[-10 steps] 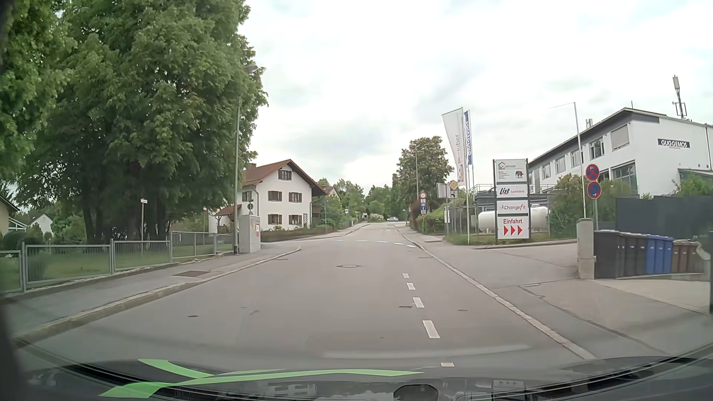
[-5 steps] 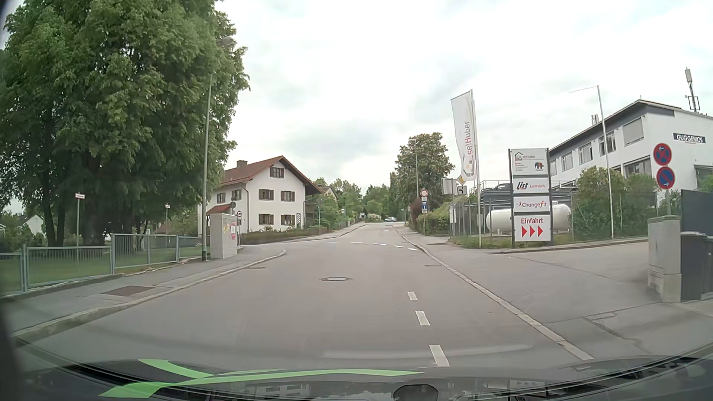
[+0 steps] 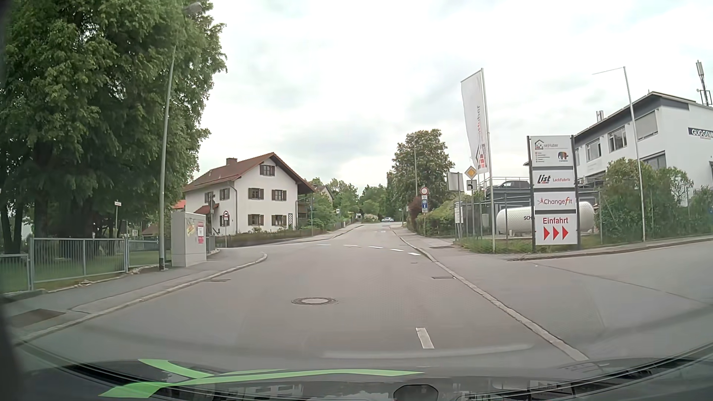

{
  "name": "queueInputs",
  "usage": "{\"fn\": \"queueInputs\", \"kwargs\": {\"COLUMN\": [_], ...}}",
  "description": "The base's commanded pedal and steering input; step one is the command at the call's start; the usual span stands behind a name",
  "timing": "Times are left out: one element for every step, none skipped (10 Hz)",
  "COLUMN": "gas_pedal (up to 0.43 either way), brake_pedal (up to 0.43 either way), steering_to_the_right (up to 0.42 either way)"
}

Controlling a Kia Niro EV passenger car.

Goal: Follow the waypoints while adhering to traffic rules and regulations

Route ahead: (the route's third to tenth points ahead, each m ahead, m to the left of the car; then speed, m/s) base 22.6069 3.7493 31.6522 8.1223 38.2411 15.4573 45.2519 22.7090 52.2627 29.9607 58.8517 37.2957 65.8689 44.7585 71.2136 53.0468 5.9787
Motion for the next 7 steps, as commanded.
{"fn": "queueInputs", "kwargs": {"gas_pedal": [0.02, 0.02, 0.02, 0.02, 0.02, 0.028, 0.028], "brake_pedal": [0.0, 0.0, 0.0, 0.0, 0.0, 0.0, 0.0], "steering_to_the_right": [0.007, 0.007, 0.007, 0.007, 0.006, 0.007, 0.007]}}
